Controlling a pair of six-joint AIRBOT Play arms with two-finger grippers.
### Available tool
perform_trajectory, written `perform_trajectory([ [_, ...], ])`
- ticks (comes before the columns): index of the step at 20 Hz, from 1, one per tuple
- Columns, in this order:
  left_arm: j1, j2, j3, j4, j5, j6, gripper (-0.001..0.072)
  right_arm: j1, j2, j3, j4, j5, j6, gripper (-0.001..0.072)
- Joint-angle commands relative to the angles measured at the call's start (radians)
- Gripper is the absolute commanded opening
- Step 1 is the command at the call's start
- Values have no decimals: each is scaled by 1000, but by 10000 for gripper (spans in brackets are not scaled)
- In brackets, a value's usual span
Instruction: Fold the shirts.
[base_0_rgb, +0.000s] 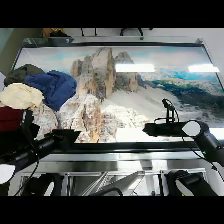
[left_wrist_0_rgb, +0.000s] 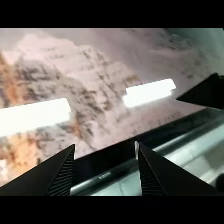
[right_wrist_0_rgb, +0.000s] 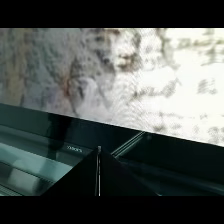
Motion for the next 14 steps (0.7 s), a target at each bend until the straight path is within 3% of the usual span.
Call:
perform_trajectory([
  [1, 163, -185, 56, 121, 35, -17, 421, 0, -8, 0, 0, -11, 0, 29],
  [2, 246, -276, 94, 119, 29, -3, 422, 0, -8, 0, 0, -15, 0, 50],
  [4, 401, -464, 180, 117, 21, 64, 422, -6, -8, 0, 0, -14, 4, 328],
  [8, 588, -874, 339, 109, -21, 100, 423, -6, -16, 0, 0, -30, 16, 325],
  [14, 583, -1295, 591, 108, 6, 98, 423, -6, -18, 0, 0, -48, 16, 325],
])
